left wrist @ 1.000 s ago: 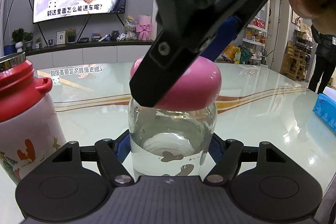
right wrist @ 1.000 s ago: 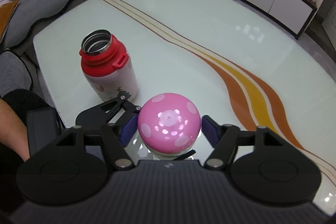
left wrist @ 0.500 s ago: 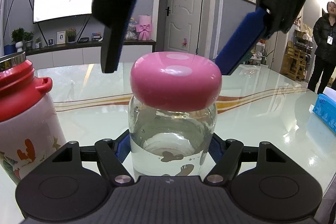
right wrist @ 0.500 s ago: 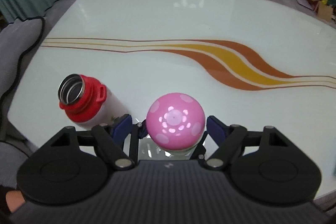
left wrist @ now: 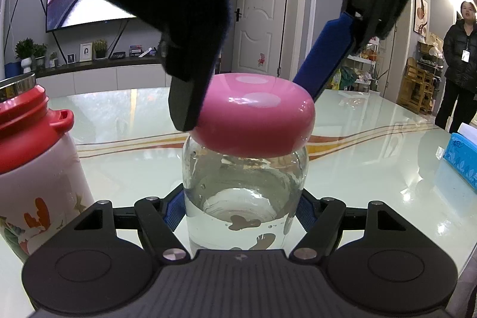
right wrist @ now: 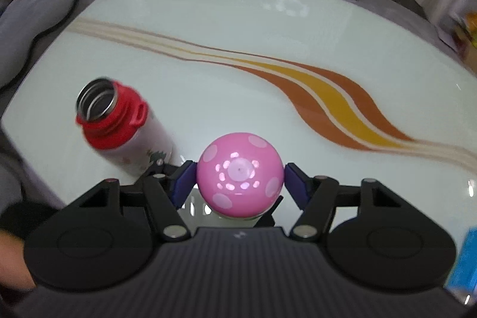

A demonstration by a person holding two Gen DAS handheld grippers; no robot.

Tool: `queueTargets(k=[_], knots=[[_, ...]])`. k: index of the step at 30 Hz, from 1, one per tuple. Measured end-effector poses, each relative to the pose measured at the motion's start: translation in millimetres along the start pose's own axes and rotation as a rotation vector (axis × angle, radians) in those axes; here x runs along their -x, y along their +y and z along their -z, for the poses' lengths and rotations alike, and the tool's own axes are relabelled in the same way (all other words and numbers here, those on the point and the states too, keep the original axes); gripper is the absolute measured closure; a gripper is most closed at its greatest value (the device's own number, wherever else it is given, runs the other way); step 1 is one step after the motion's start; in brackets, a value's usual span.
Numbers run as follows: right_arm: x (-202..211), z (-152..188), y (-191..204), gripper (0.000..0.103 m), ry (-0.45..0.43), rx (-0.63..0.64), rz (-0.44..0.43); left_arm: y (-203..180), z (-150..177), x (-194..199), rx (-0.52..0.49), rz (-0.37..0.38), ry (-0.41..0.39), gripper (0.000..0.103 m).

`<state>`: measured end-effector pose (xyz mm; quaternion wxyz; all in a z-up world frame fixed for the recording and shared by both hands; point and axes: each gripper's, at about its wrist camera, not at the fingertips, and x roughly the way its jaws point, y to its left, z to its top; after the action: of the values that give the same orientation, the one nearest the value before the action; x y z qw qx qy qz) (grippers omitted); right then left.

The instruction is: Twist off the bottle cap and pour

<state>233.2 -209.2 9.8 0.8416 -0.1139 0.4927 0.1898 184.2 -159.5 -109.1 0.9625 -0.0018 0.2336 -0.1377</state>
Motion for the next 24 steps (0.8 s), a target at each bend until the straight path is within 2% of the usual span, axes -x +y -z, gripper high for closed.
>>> queueTargets(k=[10,14,15,19,22,24], knots=[[3,2,-6,0.038,-0.003,0.317,-0.131,-2,8,6,0.0,-0.002,-0.004,0.028],[3,-2,-7,0.038,0.007,0.336,-0.152,2,11,10,-0.001,-0.001,-0.005,0.028],[3,-2,-7,0.037,0.009,0.33,-0.152,2,12,11,-0.001,-0.001,-0.005,0.028],[6,0,-11,0.018,-0.004,0.24,-0.119,0,15,14,-0.002,-0.001,-0.005,0.028],[9,-2,-13,0.015,-0.02,0.146,-0.116,-3,14,13,-0.002,-0.002,-0.005,0.028],[13,0,-12,0.015,-0.017,0.037,-0.088,-3,14,13,-0.001,-0.002,-0.005,0.028]])
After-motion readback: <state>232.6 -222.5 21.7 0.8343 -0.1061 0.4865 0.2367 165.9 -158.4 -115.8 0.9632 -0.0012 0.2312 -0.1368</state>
